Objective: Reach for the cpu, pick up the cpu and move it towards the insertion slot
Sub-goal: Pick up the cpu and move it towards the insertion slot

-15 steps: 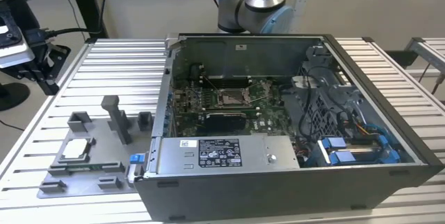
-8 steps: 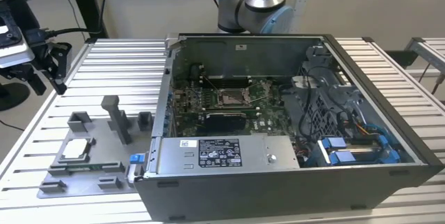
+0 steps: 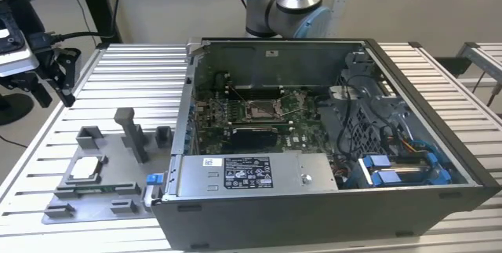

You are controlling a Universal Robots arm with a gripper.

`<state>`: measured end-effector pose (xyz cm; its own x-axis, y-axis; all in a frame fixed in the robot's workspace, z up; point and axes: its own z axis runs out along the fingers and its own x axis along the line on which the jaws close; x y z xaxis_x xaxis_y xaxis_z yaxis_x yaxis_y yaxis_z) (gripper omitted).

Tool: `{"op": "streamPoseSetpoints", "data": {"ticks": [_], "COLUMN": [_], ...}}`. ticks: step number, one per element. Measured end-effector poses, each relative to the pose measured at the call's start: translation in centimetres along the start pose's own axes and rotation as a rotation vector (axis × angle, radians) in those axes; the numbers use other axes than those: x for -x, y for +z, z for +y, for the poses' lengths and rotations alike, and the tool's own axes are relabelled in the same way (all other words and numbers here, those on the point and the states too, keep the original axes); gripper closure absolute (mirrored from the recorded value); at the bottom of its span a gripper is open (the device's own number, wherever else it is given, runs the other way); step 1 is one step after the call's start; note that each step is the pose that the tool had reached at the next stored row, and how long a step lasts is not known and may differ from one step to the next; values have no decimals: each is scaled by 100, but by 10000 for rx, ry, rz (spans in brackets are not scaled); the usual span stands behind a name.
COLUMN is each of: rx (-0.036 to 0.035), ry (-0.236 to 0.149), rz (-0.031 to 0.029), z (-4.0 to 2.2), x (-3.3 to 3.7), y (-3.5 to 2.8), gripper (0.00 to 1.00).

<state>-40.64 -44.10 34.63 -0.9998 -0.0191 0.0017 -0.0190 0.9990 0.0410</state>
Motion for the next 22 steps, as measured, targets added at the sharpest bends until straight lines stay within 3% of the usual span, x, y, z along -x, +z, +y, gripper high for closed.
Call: {"op": "streamPoseSetpoints", "data": {"ticks": [2,3,22], "rx": [0,0,1], "ry": [0,0,0], "rz": [1,1,2], "z": [0,0,0], "x": [0,0,0], "y": [0,0,10], "gripper": [100,0,0]}}
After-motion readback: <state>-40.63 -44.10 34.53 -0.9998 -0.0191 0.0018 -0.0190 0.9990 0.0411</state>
